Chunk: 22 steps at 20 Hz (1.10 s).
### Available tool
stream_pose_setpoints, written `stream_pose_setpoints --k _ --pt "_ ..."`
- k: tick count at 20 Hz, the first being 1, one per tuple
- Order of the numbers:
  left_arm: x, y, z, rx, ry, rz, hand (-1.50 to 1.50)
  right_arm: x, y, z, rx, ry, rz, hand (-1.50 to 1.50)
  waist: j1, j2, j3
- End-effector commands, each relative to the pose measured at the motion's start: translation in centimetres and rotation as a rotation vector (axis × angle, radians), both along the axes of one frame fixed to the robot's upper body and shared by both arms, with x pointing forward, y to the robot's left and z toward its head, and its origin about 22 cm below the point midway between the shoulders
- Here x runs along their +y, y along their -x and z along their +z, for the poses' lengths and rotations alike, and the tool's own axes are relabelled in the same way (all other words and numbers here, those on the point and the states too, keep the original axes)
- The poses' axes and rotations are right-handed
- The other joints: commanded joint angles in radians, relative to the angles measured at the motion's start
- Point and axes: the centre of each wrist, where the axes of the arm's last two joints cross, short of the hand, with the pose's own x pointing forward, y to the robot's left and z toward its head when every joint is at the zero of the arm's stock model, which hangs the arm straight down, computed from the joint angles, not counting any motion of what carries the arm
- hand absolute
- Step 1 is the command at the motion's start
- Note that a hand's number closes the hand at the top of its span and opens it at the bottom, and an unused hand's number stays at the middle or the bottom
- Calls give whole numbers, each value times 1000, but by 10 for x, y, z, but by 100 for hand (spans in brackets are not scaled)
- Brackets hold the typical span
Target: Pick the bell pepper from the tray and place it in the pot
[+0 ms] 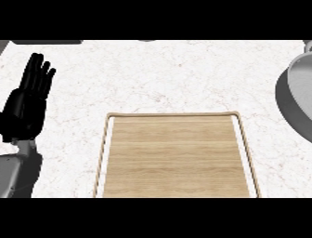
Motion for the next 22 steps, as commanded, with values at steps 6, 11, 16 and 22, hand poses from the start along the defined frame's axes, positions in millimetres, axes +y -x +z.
stream_pose_setpoints --k 6,11,16,22 --pt "-8 -6 3 4 1 -9 0 -125 -38 -3 -21 -92 -6 150 20 3 0" --pt "-15 -18 9 6 10 -35 0 -143 -76 -28 30 -65 7 150 27 8 1" --pt "6 -11 14 -2 -5 -22 0 -151 -96 -58 40 -52 -5 150 27 5 0" --pt "-4 -8 8 -12 -4 -38 0 -155 -101 -85 287 -119 -20 150 48 11 2"
